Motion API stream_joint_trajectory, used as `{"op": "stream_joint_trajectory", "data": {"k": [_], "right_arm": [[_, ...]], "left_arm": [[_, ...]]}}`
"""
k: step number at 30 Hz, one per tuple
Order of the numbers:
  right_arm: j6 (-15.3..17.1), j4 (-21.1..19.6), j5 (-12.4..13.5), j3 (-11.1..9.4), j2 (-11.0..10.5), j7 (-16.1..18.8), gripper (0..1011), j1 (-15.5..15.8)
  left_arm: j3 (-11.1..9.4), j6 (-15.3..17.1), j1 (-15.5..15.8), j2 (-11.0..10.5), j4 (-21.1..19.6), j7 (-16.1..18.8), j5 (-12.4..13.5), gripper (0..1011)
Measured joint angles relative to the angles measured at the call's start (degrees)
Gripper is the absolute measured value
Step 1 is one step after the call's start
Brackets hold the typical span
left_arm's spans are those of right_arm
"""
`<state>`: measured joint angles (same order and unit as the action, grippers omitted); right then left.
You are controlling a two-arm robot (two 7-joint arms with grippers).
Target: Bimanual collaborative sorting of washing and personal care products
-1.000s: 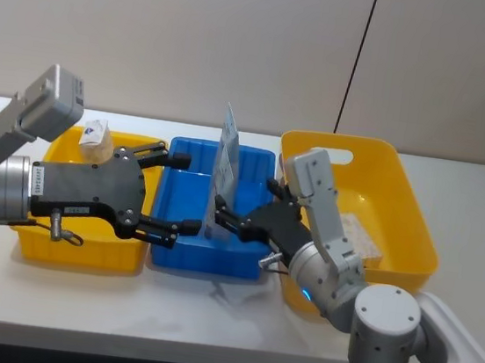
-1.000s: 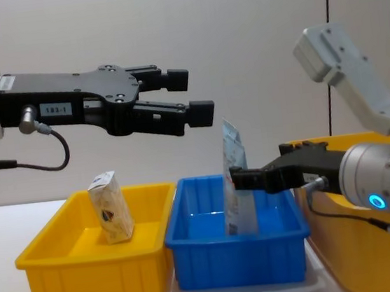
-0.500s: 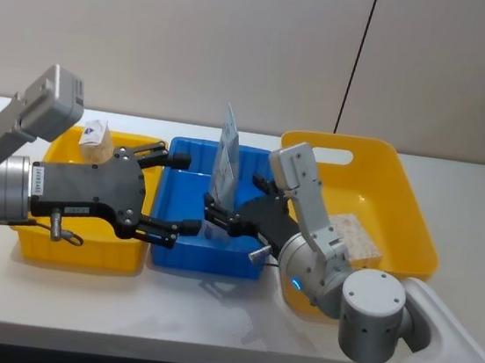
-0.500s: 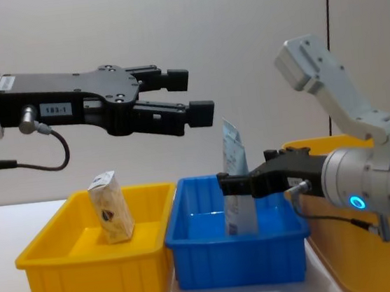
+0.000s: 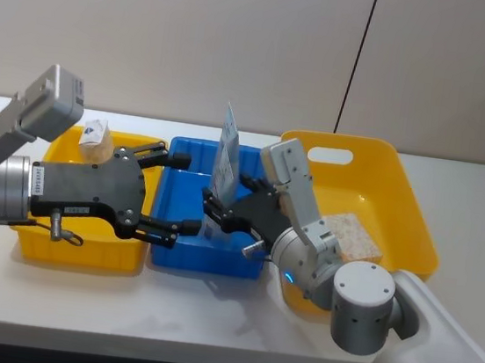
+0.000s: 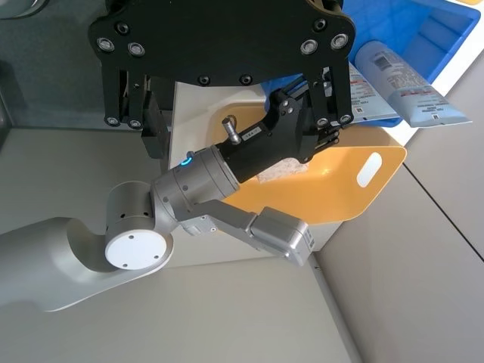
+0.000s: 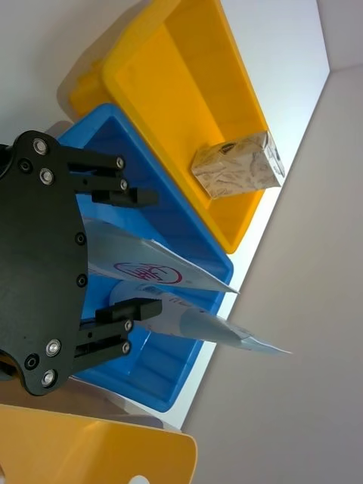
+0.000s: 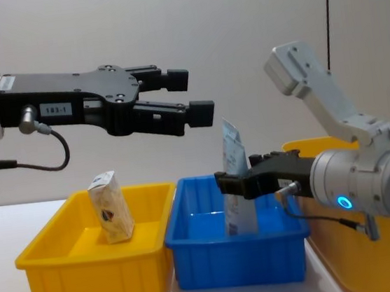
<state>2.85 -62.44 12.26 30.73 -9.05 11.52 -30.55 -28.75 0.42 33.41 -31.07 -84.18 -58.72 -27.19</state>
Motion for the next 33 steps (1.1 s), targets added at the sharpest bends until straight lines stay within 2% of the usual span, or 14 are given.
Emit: {"op": "stream_joint_trajectory", "data": {"k": [7, 13, 15, 21, 24, 33], "right_arm": [[-0.2, 0.6, -0.4, -0.1, 0.3, 0.3, 562, -0.2], [-0.2, 0.6, -0.7, -0.4, 0.4, 0.4, 314, -0.1], [-0.2, 0.5, -0.8, -0.5, 0.4, 0.4, 290, 0.1], [0.4, -0.3, -1.0, -1.0, 0.4, 0.1, 114, 0.6], [0.7, -1.0, -1.0, -1.3, 0.3, -0.1, 79, 0.8], [1.1, -3.9, -1.1, -2.4, 0.1, -0.7, 63, 1.6]], "left_arm": [[0.0, 0.0, 0.0, 0.0, 0.0, 0.0, 0.0, 1001], [0.0, 0.0, 0.0, 0.0, 0.0, 0.0, 0.0, 1001], [0.0, 0.0, 0.0, 0.0, 0.0, 0.0, 0.0, 1001], [0.0, 0.0, 0.0, 0.0, 0.0, 0.0, 0.0, 1001], [0.0, 0.0, 0.0, 0.0, 0.0, 0.0, 0.0, 1001], [0.0, 0.0, 0.0, 0.0, 0.0, 0.0, 0.0, 1001]]}}
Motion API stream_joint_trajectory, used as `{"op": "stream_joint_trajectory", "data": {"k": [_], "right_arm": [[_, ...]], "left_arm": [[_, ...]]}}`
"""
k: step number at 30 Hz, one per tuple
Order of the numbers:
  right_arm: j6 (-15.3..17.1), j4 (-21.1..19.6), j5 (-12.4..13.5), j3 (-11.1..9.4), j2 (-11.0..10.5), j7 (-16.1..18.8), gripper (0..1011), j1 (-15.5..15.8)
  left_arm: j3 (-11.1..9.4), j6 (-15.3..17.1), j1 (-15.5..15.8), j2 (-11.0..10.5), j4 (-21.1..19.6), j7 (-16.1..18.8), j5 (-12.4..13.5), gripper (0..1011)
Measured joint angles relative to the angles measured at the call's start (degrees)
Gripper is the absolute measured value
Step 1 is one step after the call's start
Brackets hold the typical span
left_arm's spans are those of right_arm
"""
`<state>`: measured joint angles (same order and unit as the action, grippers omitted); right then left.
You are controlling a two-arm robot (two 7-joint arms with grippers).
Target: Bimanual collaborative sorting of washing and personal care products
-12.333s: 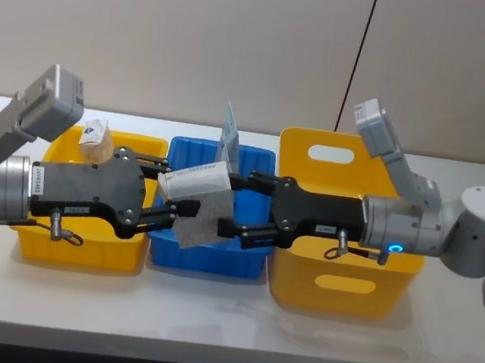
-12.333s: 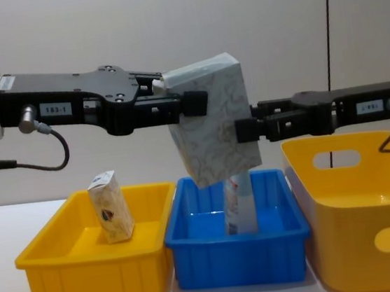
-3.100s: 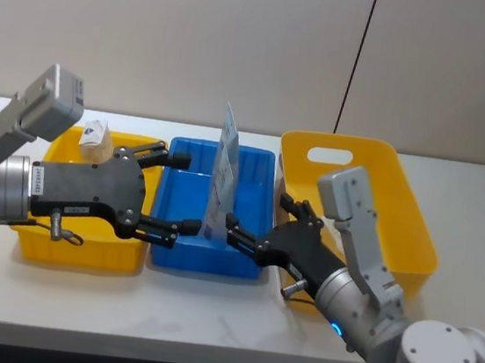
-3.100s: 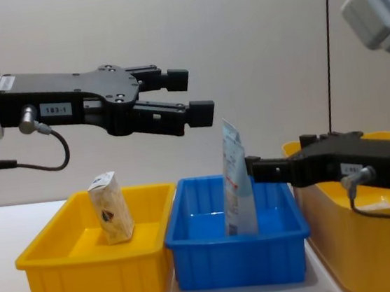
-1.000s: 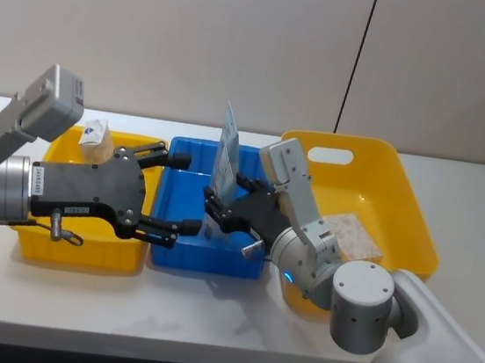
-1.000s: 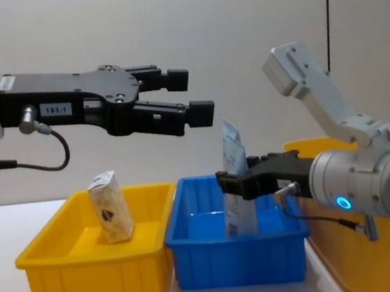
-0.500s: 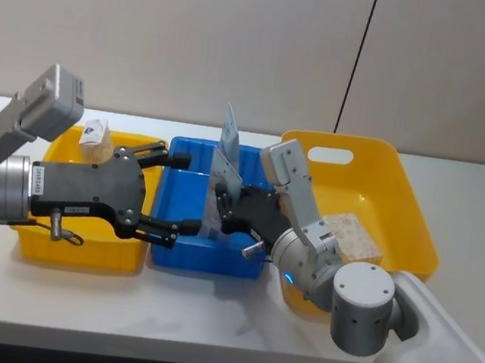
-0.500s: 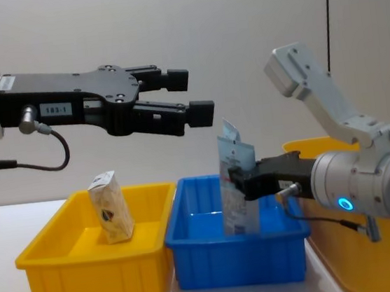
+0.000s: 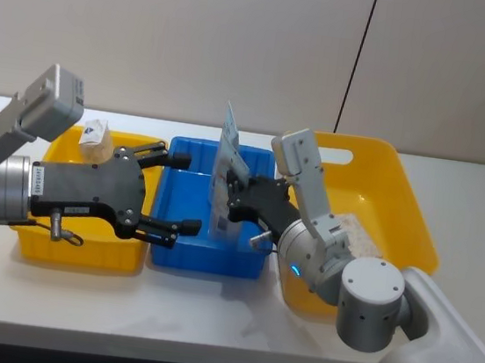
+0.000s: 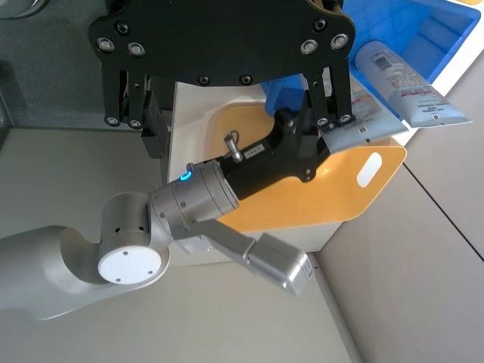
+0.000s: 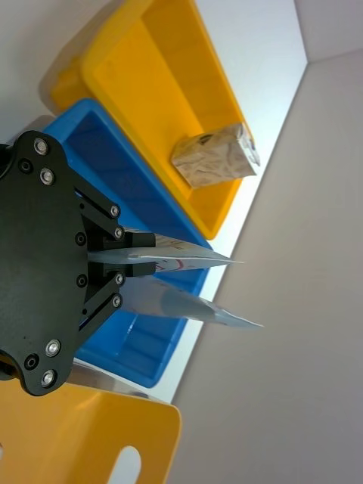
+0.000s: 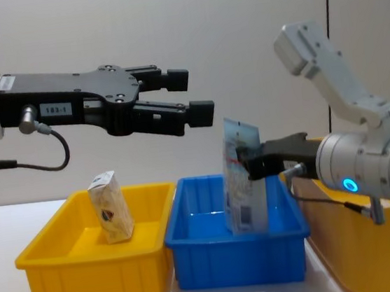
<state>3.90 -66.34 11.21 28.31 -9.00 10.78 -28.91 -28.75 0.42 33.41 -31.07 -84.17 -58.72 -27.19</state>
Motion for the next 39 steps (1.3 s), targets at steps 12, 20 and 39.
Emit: {"op": "stream_joint_trajectory", "data": {"k": [12, 20, 39], "right_arm": [[0.0, -4.6, 0.4, -1.9, -0.3, -0.4, 62, 0.6], [0.2, -8.5, 1.2, -3.6, -0.8, 0.0, 62, 1.0], [1.7, -13.3, 0.4, -8.8, -4.7, -2.1, 62, 2.9]], "left_arm": [[0.0, 0.0, 0.0, 0.0, 0.0, 0.0, 0.0, 1001], [0.0, 0.0, 0.0, 0.0, 0.0, 0.0, 0.0, 1001], [0.0, 0.0, 0.0, 0.0, 0.0, 0.0, 0.0, 1002]]}}
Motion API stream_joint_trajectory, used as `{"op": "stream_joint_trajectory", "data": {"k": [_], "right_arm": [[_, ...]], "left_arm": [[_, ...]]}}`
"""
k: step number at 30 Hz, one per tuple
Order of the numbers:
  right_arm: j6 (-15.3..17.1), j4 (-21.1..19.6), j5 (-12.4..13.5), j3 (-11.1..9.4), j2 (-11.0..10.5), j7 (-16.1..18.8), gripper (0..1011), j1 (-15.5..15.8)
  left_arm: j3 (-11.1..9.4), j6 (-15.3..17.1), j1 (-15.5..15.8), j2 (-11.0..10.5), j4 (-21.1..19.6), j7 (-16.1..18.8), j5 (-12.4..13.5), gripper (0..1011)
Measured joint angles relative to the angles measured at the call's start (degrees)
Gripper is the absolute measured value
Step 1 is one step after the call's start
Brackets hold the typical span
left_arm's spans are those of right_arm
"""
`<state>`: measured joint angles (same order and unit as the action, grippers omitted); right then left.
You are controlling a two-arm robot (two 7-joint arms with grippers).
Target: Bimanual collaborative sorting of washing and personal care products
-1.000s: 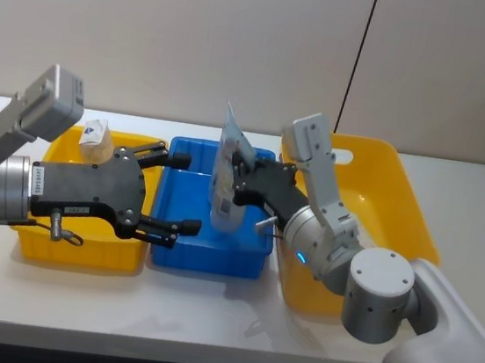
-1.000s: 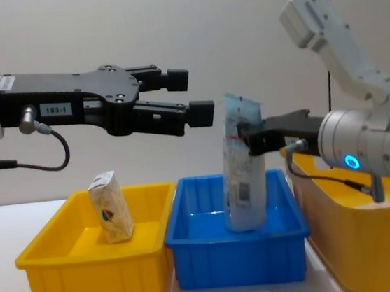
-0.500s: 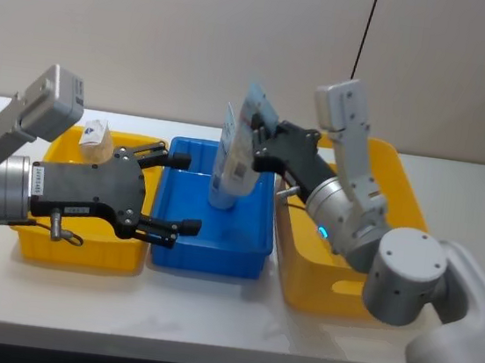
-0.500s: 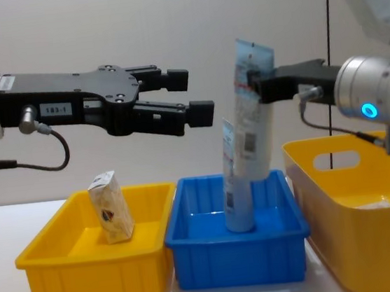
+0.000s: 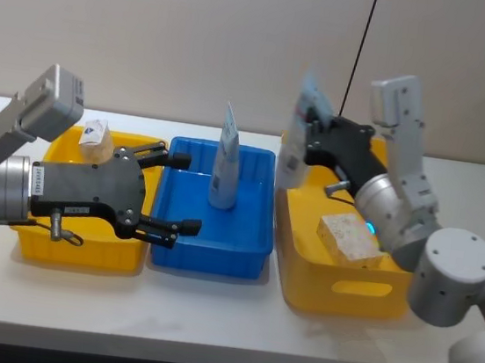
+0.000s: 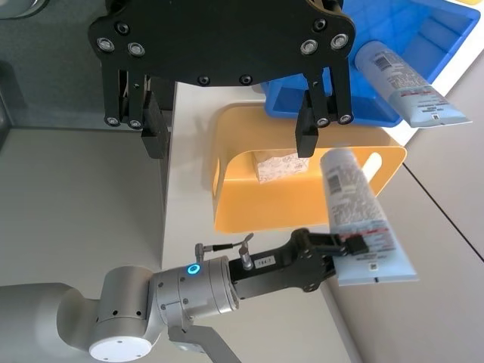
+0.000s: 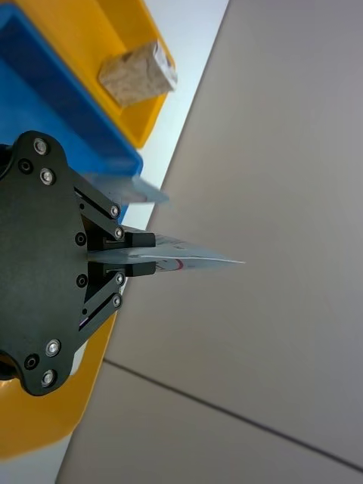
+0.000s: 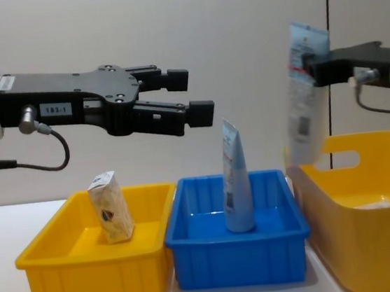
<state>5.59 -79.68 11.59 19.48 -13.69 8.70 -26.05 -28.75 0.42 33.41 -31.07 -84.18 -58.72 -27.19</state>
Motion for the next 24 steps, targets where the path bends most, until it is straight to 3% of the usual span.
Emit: {"op": "stream_joint_trajectory", "data": {"k": [6, 17, 24], "right_arm": [[0.3, 0.2, -0.9, -1.9, -1.2, -1.6, 62, 0.8], [0.4, 2.6, -2.1, -3.2, -1.4, -3.0, 62, 0.9], [0.0, 4.7, -2.8, -2.8, -0.6, -2.9, 271, 0.2]], "left_arm": [[0.0, 0.0, 0.0, 0.0, 0.0, 0.0, 0.0, 1002], [0.0, 0.0, 0.0, 0.0, 0.0, 0.0, 0.0, 1001], [0.0, 0.0, 0.0, 0.0, 0.0, 0.0, 0.0, 1001]]}}
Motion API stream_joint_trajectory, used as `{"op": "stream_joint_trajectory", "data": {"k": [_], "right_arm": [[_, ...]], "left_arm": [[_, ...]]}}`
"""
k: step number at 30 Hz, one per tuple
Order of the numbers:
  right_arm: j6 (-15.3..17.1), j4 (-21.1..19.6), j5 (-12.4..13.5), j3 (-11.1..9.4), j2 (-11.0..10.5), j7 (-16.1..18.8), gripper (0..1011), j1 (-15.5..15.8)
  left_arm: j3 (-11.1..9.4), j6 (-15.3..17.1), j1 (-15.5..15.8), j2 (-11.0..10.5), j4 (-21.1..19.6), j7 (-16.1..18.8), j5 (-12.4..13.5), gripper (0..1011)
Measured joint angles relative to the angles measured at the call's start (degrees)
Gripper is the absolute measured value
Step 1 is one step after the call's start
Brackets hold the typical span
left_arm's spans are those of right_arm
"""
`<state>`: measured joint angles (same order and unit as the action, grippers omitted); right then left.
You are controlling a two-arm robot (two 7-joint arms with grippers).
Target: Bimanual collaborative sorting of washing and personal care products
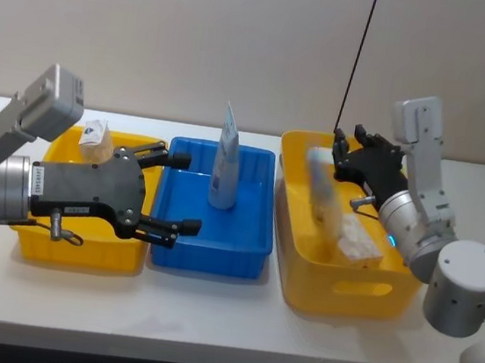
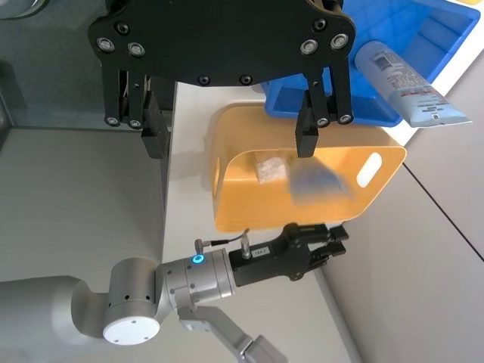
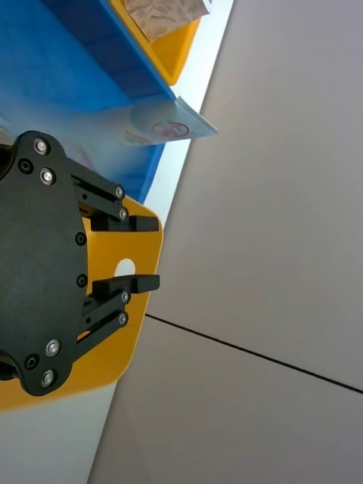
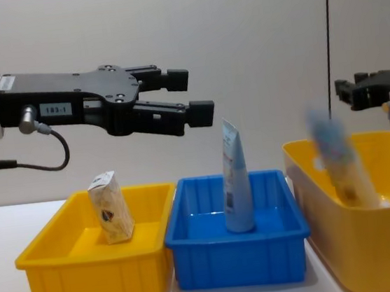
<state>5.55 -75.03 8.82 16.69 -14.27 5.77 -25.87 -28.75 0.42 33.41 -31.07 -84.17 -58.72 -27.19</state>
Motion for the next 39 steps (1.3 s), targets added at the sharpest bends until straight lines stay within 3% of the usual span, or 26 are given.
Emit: {"op": "stream_joint_trajectory", "data": {"k": [5, 11, 21, 25, 39], "right_arm": [[-0.3, 1.4, -0.4, 0.6, 0.7, 0.5, 405, -0.5], [-0.7, 2.9, -0.6, 1.1, 1.7, 1.5, 652, -0.8], [-1.5, 1.2, 0.3, 0.2, 2.0, 2.6, 949, 1.1], [-1.7, -1.7, 0.9, -0.9, 1.9, 2.4, 1002, 3.3], [-2.0, -12.3, 2.9, -4.5, 0.5, 1.7, 1002, 11.6]], "left_arm": [[0.0, 0.0, 0.0, 0.0, 0.0, 0.0, 0.0, 1001], [0.0, 0.0, 0.0, 0.0, 0.0, 0.0, 0.0, 1001], [0.0, 0.0, 0.0, 0.0, 0.0, 0.0, 0.0, 1001], [0.0, 0.0, 0.0, 0.0, 0.0, 0.0, 0.0, 1001], [0.0, 0.0, 0.0, 0.0, 0.0, 0.0, 0.0, 1002]]}}
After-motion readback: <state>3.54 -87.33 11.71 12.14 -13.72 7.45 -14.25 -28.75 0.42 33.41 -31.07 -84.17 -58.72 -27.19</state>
